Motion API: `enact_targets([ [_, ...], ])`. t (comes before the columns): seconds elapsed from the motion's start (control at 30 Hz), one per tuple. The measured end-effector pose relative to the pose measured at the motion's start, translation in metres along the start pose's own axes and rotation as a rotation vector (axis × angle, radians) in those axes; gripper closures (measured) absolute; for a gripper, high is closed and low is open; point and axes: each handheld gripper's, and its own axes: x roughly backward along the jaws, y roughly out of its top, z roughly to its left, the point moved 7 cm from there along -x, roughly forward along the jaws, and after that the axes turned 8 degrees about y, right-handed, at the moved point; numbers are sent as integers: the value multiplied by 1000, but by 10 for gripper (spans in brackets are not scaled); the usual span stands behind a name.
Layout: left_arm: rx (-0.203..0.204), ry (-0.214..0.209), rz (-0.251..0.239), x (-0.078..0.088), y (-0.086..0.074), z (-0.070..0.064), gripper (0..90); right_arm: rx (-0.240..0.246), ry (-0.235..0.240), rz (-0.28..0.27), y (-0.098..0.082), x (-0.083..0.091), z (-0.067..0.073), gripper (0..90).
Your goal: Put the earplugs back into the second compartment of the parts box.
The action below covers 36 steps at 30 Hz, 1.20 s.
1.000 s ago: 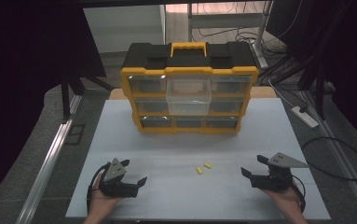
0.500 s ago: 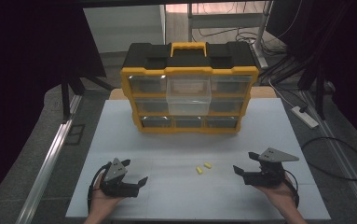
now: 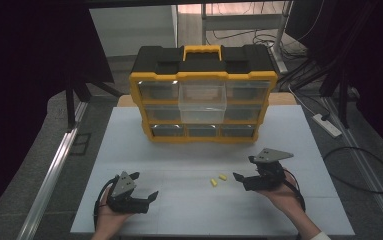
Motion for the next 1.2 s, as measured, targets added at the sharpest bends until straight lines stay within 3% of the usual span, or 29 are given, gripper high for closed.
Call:
enact_targets([
  [0.4, -5, -10, -3, -3, 3, 0, 78, -37, 43, 95, 13, -27, 1, 197],
  [0.63, -12, -16, -2, -3, 2, -1, 79, 5, 35, 168, 9, -47, 5, 207],
  [1.03, -14, -18, 1, -4, 0, -1, 80, 31, 43, 253, -1, -67, 5, 253],
  [1.2, -19, -19, 5, -4, 0, -1, 79, 30, 43, 294, -6, -75, 3, 313],
])
